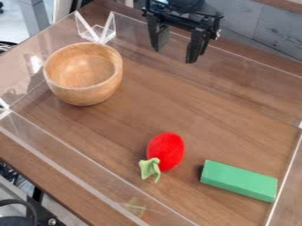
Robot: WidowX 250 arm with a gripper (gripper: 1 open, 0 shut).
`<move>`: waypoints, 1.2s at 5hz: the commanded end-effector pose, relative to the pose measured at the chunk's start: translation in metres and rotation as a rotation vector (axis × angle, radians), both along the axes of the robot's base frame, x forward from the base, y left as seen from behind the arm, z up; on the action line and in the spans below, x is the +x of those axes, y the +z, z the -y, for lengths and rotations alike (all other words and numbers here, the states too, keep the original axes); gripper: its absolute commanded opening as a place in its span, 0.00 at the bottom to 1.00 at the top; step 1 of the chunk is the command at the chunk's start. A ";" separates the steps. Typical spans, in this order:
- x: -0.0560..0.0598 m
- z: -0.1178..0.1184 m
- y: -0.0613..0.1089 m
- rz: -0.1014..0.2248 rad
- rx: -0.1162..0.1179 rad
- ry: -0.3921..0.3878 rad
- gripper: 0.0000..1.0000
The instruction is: Put the green stick in the brown bowl
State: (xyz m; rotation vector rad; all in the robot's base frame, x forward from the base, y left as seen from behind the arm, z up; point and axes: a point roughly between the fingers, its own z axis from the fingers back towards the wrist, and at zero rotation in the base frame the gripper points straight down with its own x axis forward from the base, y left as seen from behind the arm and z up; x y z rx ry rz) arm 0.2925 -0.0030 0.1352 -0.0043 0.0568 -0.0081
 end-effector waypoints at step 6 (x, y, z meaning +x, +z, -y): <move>-0.058 0.140 -0.062 -0.108 -0.031 -0.892 1.00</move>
